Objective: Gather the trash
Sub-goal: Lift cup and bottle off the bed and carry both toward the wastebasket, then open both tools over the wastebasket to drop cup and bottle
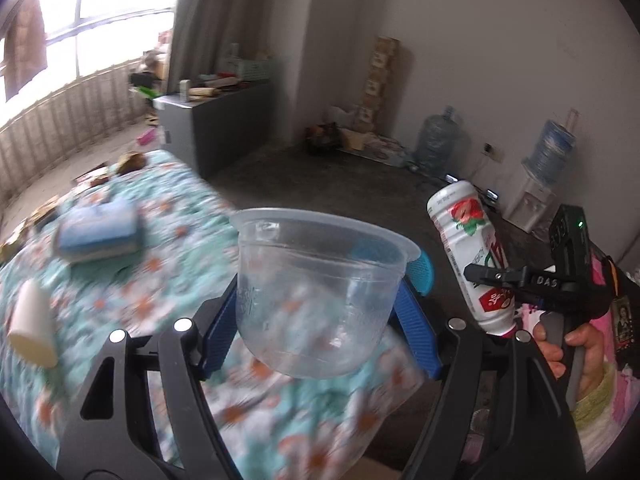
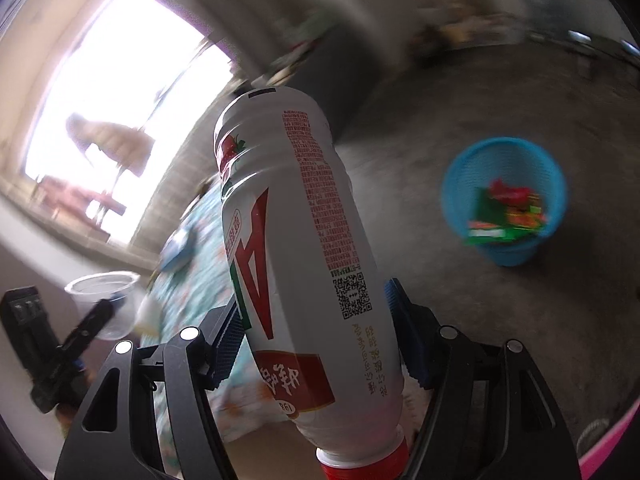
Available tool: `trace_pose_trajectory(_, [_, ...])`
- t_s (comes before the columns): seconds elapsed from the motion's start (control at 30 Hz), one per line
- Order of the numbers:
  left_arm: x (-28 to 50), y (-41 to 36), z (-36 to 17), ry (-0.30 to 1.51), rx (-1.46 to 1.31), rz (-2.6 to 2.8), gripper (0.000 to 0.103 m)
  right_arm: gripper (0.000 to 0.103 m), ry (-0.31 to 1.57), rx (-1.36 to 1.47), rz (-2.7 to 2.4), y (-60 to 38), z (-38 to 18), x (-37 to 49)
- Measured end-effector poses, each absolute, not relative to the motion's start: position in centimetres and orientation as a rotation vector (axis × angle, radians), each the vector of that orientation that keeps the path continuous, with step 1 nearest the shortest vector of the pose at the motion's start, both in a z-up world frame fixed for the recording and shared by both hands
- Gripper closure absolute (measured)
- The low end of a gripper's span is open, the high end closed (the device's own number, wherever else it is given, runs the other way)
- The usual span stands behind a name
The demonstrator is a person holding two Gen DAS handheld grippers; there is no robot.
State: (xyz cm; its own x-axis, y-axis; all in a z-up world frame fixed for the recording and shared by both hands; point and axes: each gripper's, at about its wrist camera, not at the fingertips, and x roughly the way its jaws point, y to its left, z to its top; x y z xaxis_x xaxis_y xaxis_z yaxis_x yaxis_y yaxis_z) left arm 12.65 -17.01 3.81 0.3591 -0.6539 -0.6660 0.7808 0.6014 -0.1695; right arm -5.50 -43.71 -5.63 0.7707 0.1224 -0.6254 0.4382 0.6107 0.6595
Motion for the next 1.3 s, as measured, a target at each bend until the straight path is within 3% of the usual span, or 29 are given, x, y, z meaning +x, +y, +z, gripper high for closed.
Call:
trace_pose_trajectory(0.27, [14.3, -32.2, -0.4, 0.937, 0.259, -1.112, 0.034, 0.038, 0.679, 1.131, -0.401, -51.1, -12.4, -8.7])
trace_pose_trajectory(0.5, [16.7, -44.9, -5.9, 1.070, 0.329, -1.130, 0.033, 0.036, 0.680, 1.339, -0.473, -57.1, -18.5, -5.8])
trace_pose_trajectory(0.57, [18.2, -48.1, -7.6, 1.101, 0.318, -1.091, 0.015, 0.036, 0.704, 1.390, -0.500, -59.6, -20.4, -4.0])
trace_pose_trajectory(0.63, [19.6, -49.9, -9.3, 1.143, 0.324, -1.018, 0.015, 0.031, 0.726, 1.420, -0.494, -61.8, -22.6, -2.0])
trace_pose_trajectory(0.93, [20.8, -46.3, -8.8, 1.188, 0.180, -1.011, 0.015, 0.031, 0.729, 1.385, -0.522, -59.8, -24.8, -2.8])
trace_pose_trajectory(1.3, [17.2, -37.3, -1.1, 1.046, 0.153, -1.111, 0.015, 0.031, 0.720, 1.193, -0.523, -53.0, -17.6, -5.7])
